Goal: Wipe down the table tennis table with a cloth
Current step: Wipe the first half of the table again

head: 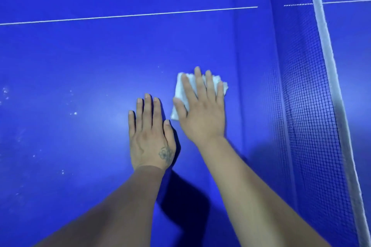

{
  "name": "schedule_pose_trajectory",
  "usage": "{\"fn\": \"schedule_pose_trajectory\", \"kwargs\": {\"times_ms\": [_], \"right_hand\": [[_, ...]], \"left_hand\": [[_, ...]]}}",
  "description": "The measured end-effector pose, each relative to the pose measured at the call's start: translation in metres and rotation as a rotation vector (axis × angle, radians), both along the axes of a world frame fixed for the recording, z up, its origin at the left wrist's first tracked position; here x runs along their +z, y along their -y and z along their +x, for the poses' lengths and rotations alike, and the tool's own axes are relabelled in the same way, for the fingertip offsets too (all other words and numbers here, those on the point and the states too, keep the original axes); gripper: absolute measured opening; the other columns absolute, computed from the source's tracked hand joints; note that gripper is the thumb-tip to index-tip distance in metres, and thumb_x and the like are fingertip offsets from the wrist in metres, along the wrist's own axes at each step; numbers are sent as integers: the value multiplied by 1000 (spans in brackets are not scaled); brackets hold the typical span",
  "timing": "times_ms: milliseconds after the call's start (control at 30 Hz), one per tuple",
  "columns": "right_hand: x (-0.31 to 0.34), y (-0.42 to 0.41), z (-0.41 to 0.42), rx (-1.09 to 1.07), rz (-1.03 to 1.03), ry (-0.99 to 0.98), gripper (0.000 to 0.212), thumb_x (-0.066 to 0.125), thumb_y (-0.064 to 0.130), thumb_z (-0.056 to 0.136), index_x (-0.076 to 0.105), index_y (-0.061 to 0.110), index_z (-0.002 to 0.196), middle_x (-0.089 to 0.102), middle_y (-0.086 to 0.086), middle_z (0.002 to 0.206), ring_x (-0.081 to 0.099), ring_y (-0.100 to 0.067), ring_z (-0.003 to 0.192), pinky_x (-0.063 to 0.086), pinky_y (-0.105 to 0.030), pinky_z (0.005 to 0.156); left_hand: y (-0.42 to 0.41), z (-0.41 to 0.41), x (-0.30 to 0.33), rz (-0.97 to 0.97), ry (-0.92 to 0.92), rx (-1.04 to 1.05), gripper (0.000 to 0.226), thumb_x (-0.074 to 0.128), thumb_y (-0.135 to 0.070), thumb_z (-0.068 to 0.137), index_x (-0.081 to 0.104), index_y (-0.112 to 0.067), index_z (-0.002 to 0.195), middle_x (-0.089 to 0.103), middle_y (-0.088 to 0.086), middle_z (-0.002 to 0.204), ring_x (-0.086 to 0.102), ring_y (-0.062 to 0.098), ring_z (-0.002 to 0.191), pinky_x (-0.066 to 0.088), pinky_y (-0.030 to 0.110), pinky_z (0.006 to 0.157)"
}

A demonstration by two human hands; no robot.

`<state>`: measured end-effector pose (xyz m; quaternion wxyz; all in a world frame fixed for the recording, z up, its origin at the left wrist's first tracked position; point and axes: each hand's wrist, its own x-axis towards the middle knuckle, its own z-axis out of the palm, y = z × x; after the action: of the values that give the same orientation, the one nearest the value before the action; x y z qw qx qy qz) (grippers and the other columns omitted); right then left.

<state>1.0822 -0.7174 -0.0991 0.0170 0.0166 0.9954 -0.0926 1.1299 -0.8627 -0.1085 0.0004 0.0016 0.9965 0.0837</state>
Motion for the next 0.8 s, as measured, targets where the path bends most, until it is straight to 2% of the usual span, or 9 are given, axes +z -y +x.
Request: {"fn": "schedule_pose_trajectory", "kwargs": {"times_ms": [100, 167, 233, 300, 400, 533, 667, 800], "right_hand": [[-2, -28, 38, 30, 1, -3, 66, 28, 61, 111, 22, 32, 169, 12, -1, 178, 7, -27, 165, 7, -55, 132], [-5, -57, 50, -23, 0, -13, 66, 33, 61, 111, 25, 32, 169, 13, 0, 178, 8, -27, 165, 10, -56, 132], [-6, -85, 43, -96, 14, 13, 66, 31, 62, 110, 22, 34, 169, 9, 1, 179, 4, -26, 166, 7, -56, 132], [-7, -108, 18, -170, 53, 45, 68, 23, 64, 108, 18, 35, 169, 9, -1, 179, 5, -28, 165, 7, -55, 132], [-6, -132, -40, -277, 68, -11, 69, 23, 63, 107, 24, 30, 168, 18, -8, 177, 14, -34, 163, 13, -57, 131], [0, -134, -127, -354, 4, -5, 73, 18, 66, 105, 17, 31, 169, 10, -5, 178, 5, -31, 165, 10, -55, 131], [4, -110, -188, -312, 2, 42, 75, 11, 67, 104, 11, 31, 170, 2, -4, 179, -4, -29, 165, -3, -57, 131], [3, -69, -201, -144, 4, 45, 72, 16, 66, 106, 9, 34, 170, 1, -3, 179, -4, -30, 165, -3, -57, 131]], "left_hand": [[0, 2, -1, 1, -6, 4, 64, 27, -33, 110, 25, -9, 170, 15, 8, 180, 5, 25, 167, 11, 54, 134], [0, 2, -1, -3, 2, 0, 65, 27, -33, 110, 24, -10, 170, 13, 7, 180, 4, 25, 167, 11, 54, 134], [0, 2, -1, -9, 15, 2, 65, 26, -34, 110, 22, -10, 170, 11, 7, 180, 3, 24, 167, 12, 54, 134], [0, 2, -1, -13, 24, 4, 66, 26, -34, 110, 21, -10, 171, 10, 6, 180, 2, 24, 168, 12, 54, 134], [0, 1, -1, 1, 28, 9, 66, 26, -35, 109, 21, -10, 170, 10, 6, 180, 1, 24, 168, 11, 54, 134], [0, 1, -1, 1, 31, 12, 66, 29, -34, 109, 22, -10, 170, 11, 7, 180, 2, 24, 168, 12, 54, 134], [-1, 1, 0, 22, 36, 8, 67, 29, -34, 108, 24, -10, 170, 12, 8, 180, 2, 24, 168, 12, 55, 134], [0, 0, -1, 22, 45, 8, 67, 30, -34, 109, 21, -11, 171, 9, 7, 180, -1, 23, 168, 10, 54, 134]]}}
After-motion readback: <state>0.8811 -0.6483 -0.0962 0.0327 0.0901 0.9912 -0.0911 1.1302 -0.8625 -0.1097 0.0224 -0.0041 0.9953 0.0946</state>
